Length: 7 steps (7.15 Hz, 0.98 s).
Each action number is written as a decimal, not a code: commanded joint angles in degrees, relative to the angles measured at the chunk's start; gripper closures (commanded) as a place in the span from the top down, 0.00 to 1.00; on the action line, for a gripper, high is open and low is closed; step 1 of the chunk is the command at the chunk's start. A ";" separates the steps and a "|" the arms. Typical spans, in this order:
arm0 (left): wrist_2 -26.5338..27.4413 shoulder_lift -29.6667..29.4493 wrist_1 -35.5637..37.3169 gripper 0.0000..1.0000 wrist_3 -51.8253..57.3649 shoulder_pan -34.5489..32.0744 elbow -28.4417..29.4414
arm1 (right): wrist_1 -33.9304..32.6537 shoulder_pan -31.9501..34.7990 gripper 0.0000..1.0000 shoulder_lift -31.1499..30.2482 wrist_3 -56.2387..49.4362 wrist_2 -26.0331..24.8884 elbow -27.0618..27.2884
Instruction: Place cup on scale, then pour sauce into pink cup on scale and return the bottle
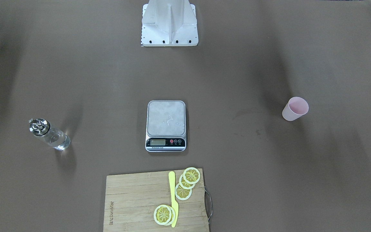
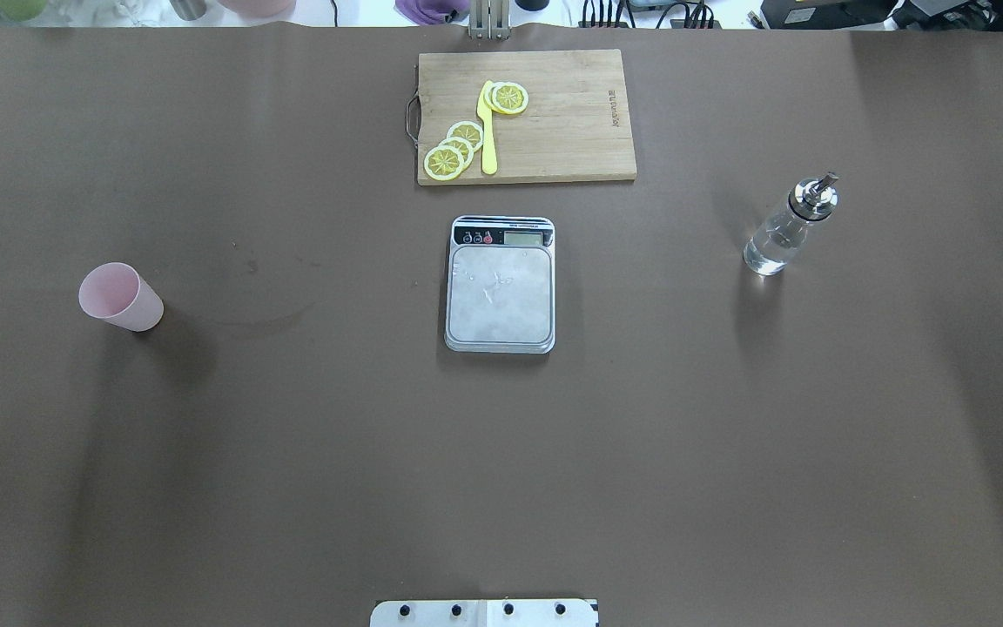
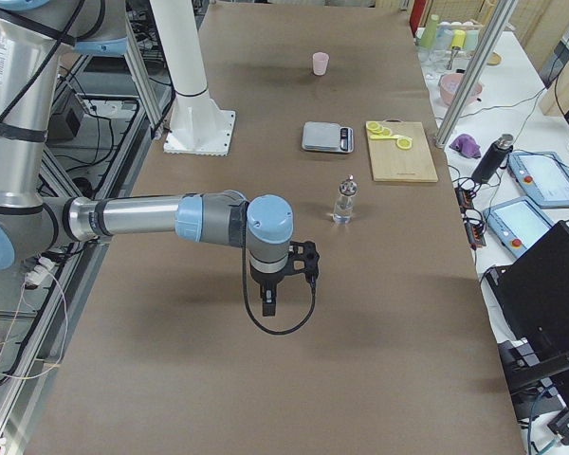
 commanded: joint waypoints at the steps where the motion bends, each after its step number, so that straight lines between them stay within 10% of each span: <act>1: -0.20 0.02 -2.92 0.99 -0.25 0.00 0.61 | 0.05 0.78 1.00 -0.41 0.19 4.10 1.08; 7: -2.04 -0.77 -9.96 0.98 -18.81 9.28 -4.90 | 0.23 0.43 1.00 -0.41 0.63 11.73 3.20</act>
